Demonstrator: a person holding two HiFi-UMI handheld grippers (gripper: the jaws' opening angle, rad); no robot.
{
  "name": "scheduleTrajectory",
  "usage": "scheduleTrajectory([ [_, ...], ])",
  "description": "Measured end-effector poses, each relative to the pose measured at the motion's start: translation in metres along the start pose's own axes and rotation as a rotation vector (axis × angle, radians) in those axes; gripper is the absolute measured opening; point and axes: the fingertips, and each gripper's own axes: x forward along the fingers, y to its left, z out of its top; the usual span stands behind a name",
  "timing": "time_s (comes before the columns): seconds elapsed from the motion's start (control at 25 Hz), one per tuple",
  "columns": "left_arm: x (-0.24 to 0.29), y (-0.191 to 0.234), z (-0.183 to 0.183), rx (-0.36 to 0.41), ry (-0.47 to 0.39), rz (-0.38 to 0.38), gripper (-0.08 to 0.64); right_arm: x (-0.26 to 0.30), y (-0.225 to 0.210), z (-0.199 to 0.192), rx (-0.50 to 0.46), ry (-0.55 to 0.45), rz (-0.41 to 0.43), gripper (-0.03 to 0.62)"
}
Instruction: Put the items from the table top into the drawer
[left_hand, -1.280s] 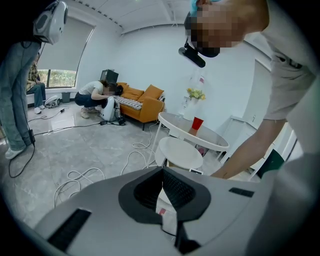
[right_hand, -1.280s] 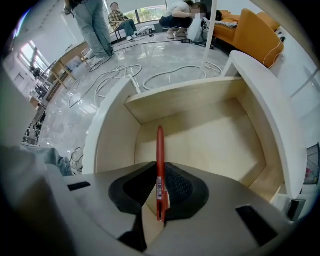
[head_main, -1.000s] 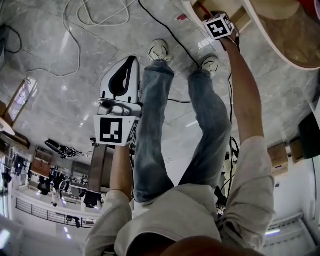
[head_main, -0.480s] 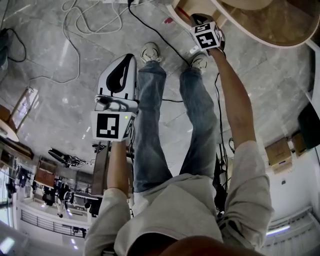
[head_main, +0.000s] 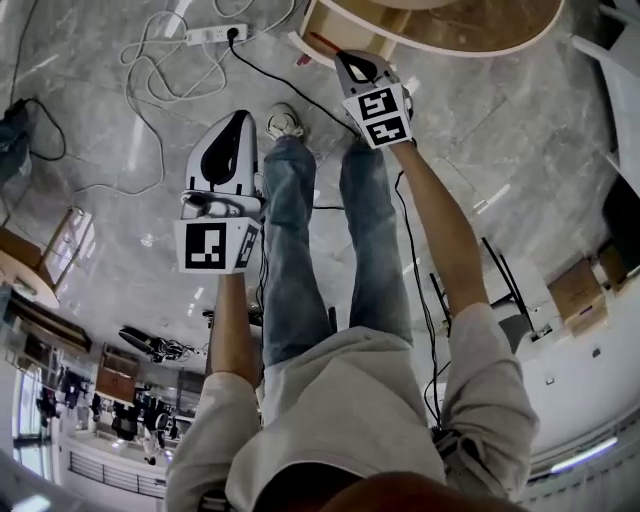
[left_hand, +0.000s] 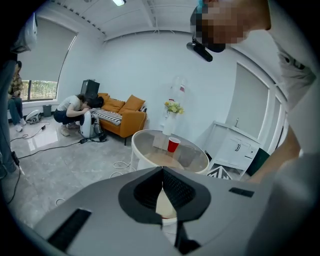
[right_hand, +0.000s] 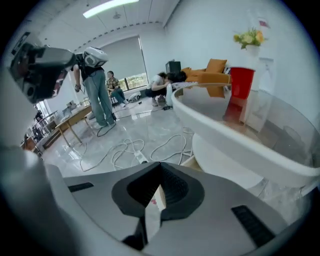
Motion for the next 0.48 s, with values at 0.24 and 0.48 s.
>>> scheduleTrajectory([
  [0.24, 0.018, -0.043, 0.024, 0.034, 0.004, -0.059, 0.015, -0.091, -0.007, 0.048, 0.064, -0.184, -0.053, 0.025],
  [0.48, 0.034, -0.086, 0.052, 0.082, -0.014, -0.108, 0.015, -0.172, -0.034, 0.077, 0.136, -0.327, -0.157, 0.025],
])
